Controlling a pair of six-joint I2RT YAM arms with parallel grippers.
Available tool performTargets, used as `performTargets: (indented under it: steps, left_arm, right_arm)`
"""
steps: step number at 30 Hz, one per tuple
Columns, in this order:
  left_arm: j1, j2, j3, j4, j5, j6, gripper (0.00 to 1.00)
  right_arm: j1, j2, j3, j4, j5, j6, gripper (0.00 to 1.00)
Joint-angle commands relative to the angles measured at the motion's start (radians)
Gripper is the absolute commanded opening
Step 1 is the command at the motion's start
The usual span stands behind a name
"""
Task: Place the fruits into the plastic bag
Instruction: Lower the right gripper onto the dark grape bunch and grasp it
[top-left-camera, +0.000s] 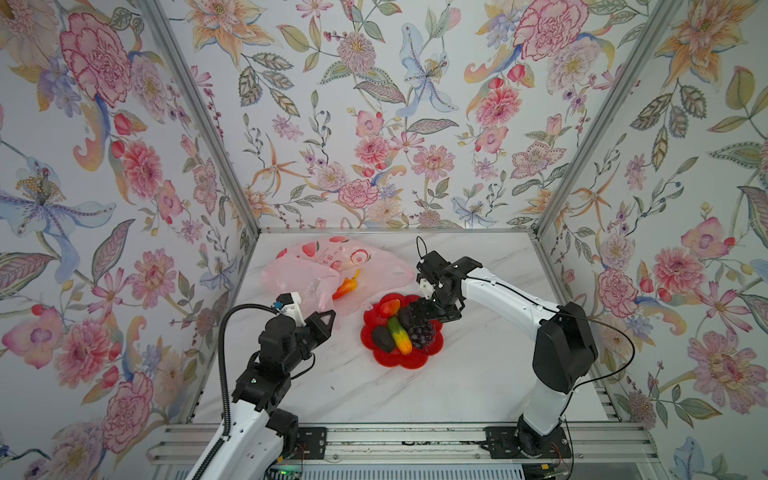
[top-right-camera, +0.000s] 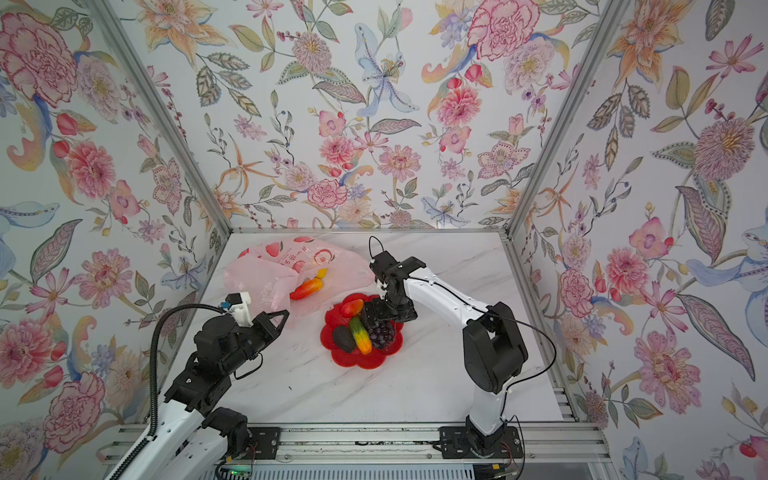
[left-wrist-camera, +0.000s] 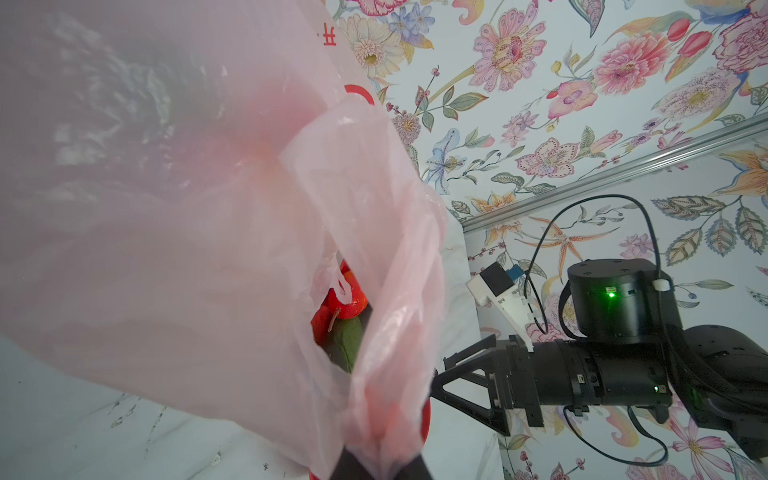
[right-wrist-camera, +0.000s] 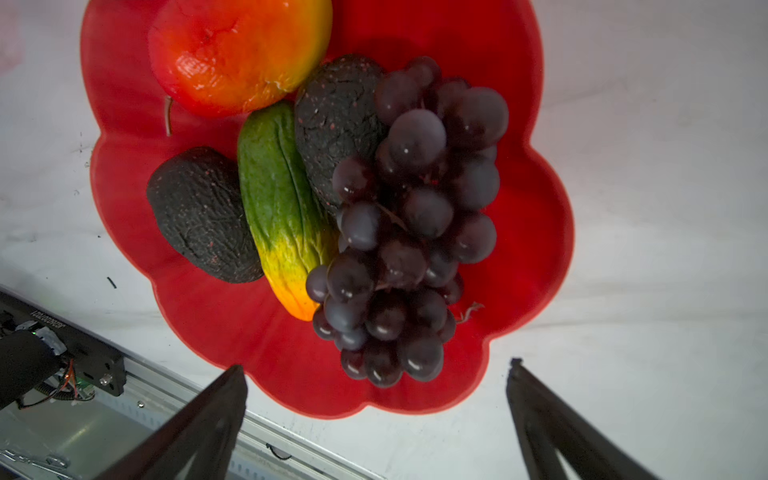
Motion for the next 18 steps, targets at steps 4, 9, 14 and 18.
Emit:
performTargets:
  steps: [4,9,14,18]
  left_arm:
    - [-0.003,-0.031,-0.015,-0.03,-0.026,-0.016,0.0]
    - [-0.004,-0.042,-0.014,-0.052,-0.03,-0.016,0.0]
    - [-0.003,-0.042,-0.01,-0.063,-0.029,-0.014,0.0]
    - [-0.004,-0.03,-0.008,-0.058,-0.021,-0.011,0.0]
  right_arm:
    - [-0.046,0.069,0.002,0.041,-0.051,-0.011,0.94]
    - [-0.058,0.11,0.011,0.063,-0.082,-0.009,0.91]
    - [-0.06,0.139,0.017,0.082,-0.097,0.0,0.87]
    - [-0.061,0.156,0.017,0.097,-0.109,0.01,0.83]
